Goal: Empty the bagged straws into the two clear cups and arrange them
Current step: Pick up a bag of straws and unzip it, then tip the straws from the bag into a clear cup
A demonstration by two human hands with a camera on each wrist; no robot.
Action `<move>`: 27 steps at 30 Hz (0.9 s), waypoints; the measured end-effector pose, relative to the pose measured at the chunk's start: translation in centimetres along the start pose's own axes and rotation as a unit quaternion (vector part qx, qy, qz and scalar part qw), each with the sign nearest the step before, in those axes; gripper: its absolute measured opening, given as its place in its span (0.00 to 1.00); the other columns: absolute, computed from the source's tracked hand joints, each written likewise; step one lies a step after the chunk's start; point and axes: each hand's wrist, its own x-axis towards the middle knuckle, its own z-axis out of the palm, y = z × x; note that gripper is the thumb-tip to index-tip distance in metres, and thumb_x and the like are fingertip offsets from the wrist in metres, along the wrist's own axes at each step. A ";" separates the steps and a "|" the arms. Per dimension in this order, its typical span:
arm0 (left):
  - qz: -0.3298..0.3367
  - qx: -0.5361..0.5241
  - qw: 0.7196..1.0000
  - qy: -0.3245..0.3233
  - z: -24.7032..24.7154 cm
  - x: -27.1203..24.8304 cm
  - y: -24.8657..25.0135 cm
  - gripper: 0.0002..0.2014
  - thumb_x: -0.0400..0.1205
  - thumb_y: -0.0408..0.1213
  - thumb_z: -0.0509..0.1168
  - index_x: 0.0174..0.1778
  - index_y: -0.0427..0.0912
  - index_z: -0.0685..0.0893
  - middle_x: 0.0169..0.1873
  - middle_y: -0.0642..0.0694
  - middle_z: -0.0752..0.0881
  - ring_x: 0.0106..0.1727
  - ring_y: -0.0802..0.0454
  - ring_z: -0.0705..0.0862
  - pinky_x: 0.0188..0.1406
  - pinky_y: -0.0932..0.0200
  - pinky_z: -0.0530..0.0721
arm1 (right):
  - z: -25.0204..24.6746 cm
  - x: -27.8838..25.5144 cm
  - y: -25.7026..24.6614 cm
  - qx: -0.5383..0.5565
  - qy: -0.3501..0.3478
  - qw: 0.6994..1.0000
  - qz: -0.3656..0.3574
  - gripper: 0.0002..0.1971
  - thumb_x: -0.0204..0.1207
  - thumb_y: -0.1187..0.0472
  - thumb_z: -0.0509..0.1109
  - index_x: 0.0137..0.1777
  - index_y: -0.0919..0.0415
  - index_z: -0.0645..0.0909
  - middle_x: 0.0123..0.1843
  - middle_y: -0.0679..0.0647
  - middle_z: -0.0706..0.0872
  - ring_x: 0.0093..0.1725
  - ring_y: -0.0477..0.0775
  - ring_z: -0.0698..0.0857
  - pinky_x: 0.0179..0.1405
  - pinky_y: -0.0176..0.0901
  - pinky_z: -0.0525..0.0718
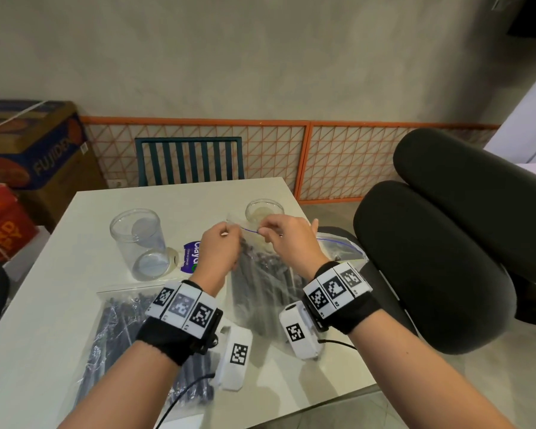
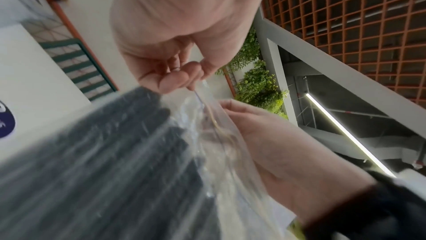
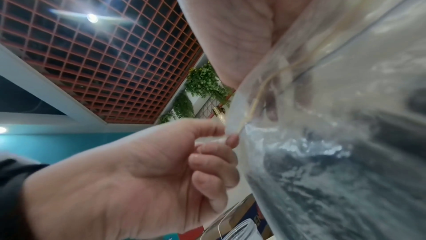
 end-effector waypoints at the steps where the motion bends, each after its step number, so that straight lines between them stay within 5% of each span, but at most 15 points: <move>1: -0.005 0.016 1.000 -0.007 -0.5 0.2 -0.1 0.13 0.80 0.32 0.56 0.28 0.41 0.75 0.21 0.48 0.71 0.20 0.52 0.66 0.19 0.64 0.65 | -0.2 0.2 0.2 0.002 0.008 1.000 0.011 0.08 0.81 0.55 0.64 0.47 0.50 0.85 0.42 0.49 0.89 0.56 0.53 0.83 0.76 0.73 0.40; 5: -0.042 0.128 0.988 -0.073 -2.3 -0.5 -0.4 0.07 0.77 0.35 0.60 0.33 0.40 0.77 0.28 0.45 0.73 0.28 0.51 0.72 0.23 0.62 0.71 | -0.7 1.4 0.9 -0.007 0.037 0.998 0.056 0.08 0.81 0.57 0.63 0.49 0.52 0.85 0.40 0.49 0.86 0.57 0.55 0.82 0.77 0.75 0.47; 6: -0.048 0.152 0.984 -0.079 -2.5 -0.8 -0.2 0.04 0.78 0.37 0.61 0.40 0.41 0.77 0.34 0.44 0.75 0.33 0.51 0.76 0.23 0.62 0.74 | -0.6 1.4 0.8 -0.007 0.028 0.998 0.056 0.09 0.81 0.57 0.63 0.49 0.53 0.85 0.40 0.49 0.85 0.57 0.56 0.82 0.77 0.76 0.47; 9: -0.006 0.232 0.969 -0.080 -2.8 -0.1 0.6 0.19 0.79 0.45 0.65 0.64 0.52 0.69 0.54 0.45 0.71 0.44 0.48 0.79 0.22 0.61 0.78 | -0.2 1.0 0.0 -0.017 -0.021 0.999 0.019 0.09 0.80 0.58 0.63 0.47 0.52 0.86 0.40 0.47 0.84 0.59 0.55 0.82 0.76 0.77 0.45; 12: 0.018 0.243 0.965 -0.098 -2.7 0.7 1.9 0.07 0.83 0.43 0.61 0.51 0.45 0.78 0.43 0.43 0.77 0.33 0.50 0.78 0.15 0.61 0.78 | -0.5 0.4 -0.8 -0.033 -0.057 0.998 -0.008 0.09 0.80 0.55 0.64 0.49 0.52 0.86 0.45 0.45 0.85 0.61 0.54 0.81 0.74 0.78 0.48; 14: -0.007 0.188 0.978 -0.092 -2.9 1.4 1.8 0.11 0.84 0.39 0.59 0.40 0.37 0.80 0.34 0.42 0.78 0.30 0.51 0.80 0.14 0.63 0.81 | -1.7 0.1 -0.5 -0.128 -0.048 0.991 0.009 0.12 0.80 0.50 0.63 0.58 0.50 0.83 0.60 0.49 0.83 0.69 0.56 0.75 0.73 0.82 0.48; 17: -0.041 0.091 0.992 -0.071 -3.1 1.7 1.3 0.14 0.85 0.36 0.58 0.37 0.32 0.79 0.30 0.42 0.78 0.18 0.57 0.81 0.17 0.61 0.86 | -4.4 -0.8 0.9 -0.320 -0.047 0.938 0.123 0.21 0.81 0.47 0.60 0.72 0.50 0.70 0.75 0.57 0.65 0.76 0.64 0.62 0.71 0.80 0.57; 19: -0.071 0.032 0.995 -0.060 -3.2 2.0 0.3 0.14 0.85 0.35 0.58 0.34 0.33 0.77 0.30 0.42 0.77 0.14 0.59 0.78 0.17 0.60 0.85 | -5.9 -1.4 2.4 -0.312 -0.067 0.927 0.196 0.18 0.82 0.52 0.57 0.71 0.53 0.70 0.73 0.60 0.63 0.73 0.66 0.63 0.67 0.70 0.67; 21: -0.122 -0.022 0.990 -0.070 -3.2 2.4 -0.6 0.15 0.85 0.34 0.57 0.33 0.35 0.76 0.28 0.40 0.80 0.24 0.50 0.82 0.16 0.61 0.85 | -6.7 -1.8 3.6 -0.221 -0.097 0.948 0.205 0.14 0.83 0.57 0.54 0.64 0.58 0.75 0.68 0.60 0.71 0.64 0.63 0.74 0.60 0.56 0.77; 23: -0.193 -0.096 0.972 -0.092 -3.2 2.9 -1.5 0.15 0.86 0.30 0.53 0.34 0.34 0.76 0.21 0.40 0.83 0.27 0.46 0.83 0.16 0.60 0.85 | -7.0 -2.3 4.6 0.021 -0.113 0.966 0.232 0.10 0.84 0.61 0.53 0.50 0.58 0.77 0.50 0.56 0.80 0.44 0.53 0.80 0.39 0.43 0.86; 25: -0.272 -0.200 0.936 -0.105 -3.0 3.6 -2.7 0.13 0.85 0.22 0.47 0.43 0.30 0.76 0.28 0.38 0.85 0.32 0.46 0.86 0.18 0.53 0.87 | -6.8 -2.5 5.2 0.301 -0.127 0.895 0.305 0.13 0.85 0.60 0.54 0.41 0.57 0.75 0.37 0.52 0.78 0.36 0.49 0.78 0.34 0.43 0.86; 27: -0.316 -0.258 0.907 -0.107 -2.6 3.8 -3.6 0.15 0.77 0.16 0.45 0.47 0.32 0.75 0.38 0.39 0.79 0.37 0.47 0.81 0.23 0.54 0.85 | -5.7 -2.2 6.4 0.419 -0.134 0.817 0.372 0.13 0.85 0.57 0.55 0.39 0.54 0.75 0.29 0.49 0.75 0.29 0.47 0.77 0.36 0.47 0.86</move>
